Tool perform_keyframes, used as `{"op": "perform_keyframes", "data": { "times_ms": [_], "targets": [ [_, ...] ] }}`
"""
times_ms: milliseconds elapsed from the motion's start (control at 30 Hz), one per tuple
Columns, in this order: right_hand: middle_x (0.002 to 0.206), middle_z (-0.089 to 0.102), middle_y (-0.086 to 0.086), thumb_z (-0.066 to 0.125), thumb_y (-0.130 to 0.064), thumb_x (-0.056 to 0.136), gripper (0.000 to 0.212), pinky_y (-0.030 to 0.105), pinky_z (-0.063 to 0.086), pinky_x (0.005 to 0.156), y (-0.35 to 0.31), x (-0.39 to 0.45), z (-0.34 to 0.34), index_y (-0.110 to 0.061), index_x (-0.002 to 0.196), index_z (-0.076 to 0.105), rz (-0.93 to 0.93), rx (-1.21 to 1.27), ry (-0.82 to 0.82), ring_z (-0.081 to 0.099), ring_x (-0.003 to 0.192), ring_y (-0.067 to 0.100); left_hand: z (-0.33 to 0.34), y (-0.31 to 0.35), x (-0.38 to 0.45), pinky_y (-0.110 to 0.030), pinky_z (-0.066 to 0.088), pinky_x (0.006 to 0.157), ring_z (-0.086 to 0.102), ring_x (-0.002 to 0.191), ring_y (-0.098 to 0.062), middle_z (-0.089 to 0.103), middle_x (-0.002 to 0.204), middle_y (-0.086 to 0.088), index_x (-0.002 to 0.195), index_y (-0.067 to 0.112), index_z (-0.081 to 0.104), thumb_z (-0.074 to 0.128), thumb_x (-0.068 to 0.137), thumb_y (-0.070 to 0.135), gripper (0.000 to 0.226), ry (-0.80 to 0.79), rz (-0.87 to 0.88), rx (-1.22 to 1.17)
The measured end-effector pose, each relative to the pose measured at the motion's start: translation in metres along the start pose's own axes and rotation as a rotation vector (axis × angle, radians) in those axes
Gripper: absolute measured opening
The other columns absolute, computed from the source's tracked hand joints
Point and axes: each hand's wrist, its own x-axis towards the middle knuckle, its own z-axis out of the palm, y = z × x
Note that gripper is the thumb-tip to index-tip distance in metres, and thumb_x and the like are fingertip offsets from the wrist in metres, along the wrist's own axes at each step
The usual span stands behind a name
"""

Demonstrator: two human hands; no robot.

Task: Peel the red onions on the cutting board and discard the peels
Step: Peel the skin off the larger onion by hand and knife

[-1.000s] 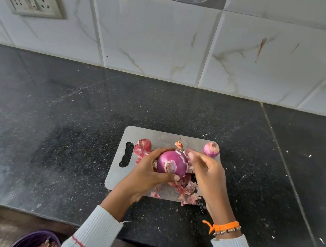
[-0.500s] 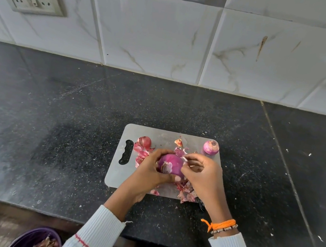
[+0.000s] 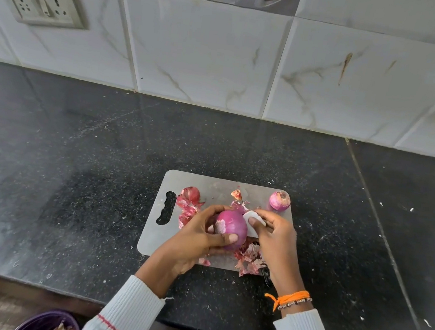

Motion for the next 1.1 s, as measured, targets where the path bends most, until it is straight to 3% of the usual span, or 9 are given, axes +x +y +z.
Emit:
{"op": "perform_keyframes", "data": {
  "times_ms": [133,367,433,500,600,733,900,1033,1100],
  "targets": [
    [0.1,0.07,0.006,0.06,-0.006,0.087,0.021,0.016,0.043,0.075,-0.004,0.0,0.005,-0.004,0.106,0.068,-0.087,-0.11,0.034,0.058,0.086,0.009,-0.001,0.001,0.0,-0.027,0.058,0.065,0.061,0.096,-0.024,0.051,0.111,-0.005,0.108,0.019,0.055,0.063,0.075,-0.011,0.045,0.001,-0.005,0.003],
    [0.086,0.062,-0.007,0.053,-0.003,0.091,0.018,-0.001,0.039,0.065,-0.011,-0.004,0.002,-0.004,0.095,0.07,-0.171,-0.164,0.076,0.056,0.076,0.007,-0.001,0.004,0.001,-0.028,0.059,0.068,0.061,0.095,-0.021,0.052,0.111,-0.006,0.11,0.017,0.055,0.063,0.075,-0.013,0.047,-0.049,0.007,0.044],
    [0.077,0.067,0.002,0.051,0.003,0.089,0.02,0.009,0.039,0.058,-0.005,0.0,-0.004,-0.003,0.082,0.069,-0.163,-0.165,0.124,0.059,0.067,0.019,-0.003,0.005,-0.002,-0.029,0.058,0.069,0.064,0.094,-0.021,0.053,0.112,-0.007,0.111,0.015,0.055,0.066,0.073,-0.013,0.049,-0.105,-0.002,0.018],
    [0.074,0.068,0.009,0.052,0.007,0.085,0.019,0.005,0.037,0.055,-0.001,0.005,-0.013,-0.001,0.081,0.069,-0.151,-0.178,0.196,0.06,0.066,0.021,-0.002,0.005,-0.005,-0.031,0.058,0.07,0.066,0.093,-0.022,0.053,0.114,-0.008,0.113,0.015,0.057,0.068,0.067,-0.009,0.053,-0.167,0.0,-0.031],
    [0.091,0.071,0.01,0.054,0.003,0.086,0.02,-0.004,0.035,0.061,-0.006,0.007,-0.014,-0.002,0.097,0.071,-0.121,-0.185,0.139,0.056,0.075,0.01,0.001,0.005,-0.004,-0.037,0.059,0.072,0.067,0.093,-0.03,0.05,0.12,-0.012,0.114,0.016,0.06,0.066,0.074,-0.005,0.045,-0.174,-0.039,-0.174],
    [0.121,0.064,0.003,0.051,-0.007,0.093,0.031,0.003,0.033,0.081,-0.007,0.008,-0.012,-0.01,0.123,0.06,-0.073,-0.243,-0.053,0.058,0.106,0.011,0.001,0.002,0.003,-0.043,0.058,0.073,0.06,0.102,-0.044,0.046,0.129,-0.022,0.122,0.014,0.056,0.058,0.077,0.005,0.046,-0.142,-0.117,-0.437],
    [0.127,0.06,-0.002,0.049,-0.004,0.092,0.041,0.019,0.041,0.099,-0.002,0.002,-0.007,-0.018,0.131,0.053,-0.072,-0.19,-0.169,0.055,0.118,0.012,0.001,0.006,0.001,-0.037,0.059,0.063,0.069,0.076,-0.039,0.067,0.095,-0.025,0.116,0.007,0.052,0.049,0.081,0.028,0.041,-0.118,-0.175,-0.524],
    [0.122,0.06,-0.011,0.053,0.003,0.088,0.044,0.004,0.038,0.094,-0.012,-0.001,-0.011,-0.02,0.125,0.059,-0.19,-0.077,-0.141,0.052,0.113,-0.003,0.0,0.006,0.001,-0.033,0.059,0.057,0.069,0.063,-0.033,0.068,0.082,-0.024,0.121,0.007,0.048,0.044,0.083,0.036,0.049,-0.087,-0.176,-0.491],
    [0.122,0.061,-0.011,0.058,0.004,0.085,0.044,0.012,0.044,0.095,-0.015,-0.002,-0.012,-0.02,0.122,0.06,-0.258,0.01,-0.17,0.055,0.112,-0.003,0.0,0.006,0.002,-0.032,0.059,0.056,0.069,0.061,-0.031,0.066,0.083,-0.025,0.126,0.007,0.045,0.044,0.085,0.039,0.051,-0.071,-0.183,-0.449]
  ]
}}
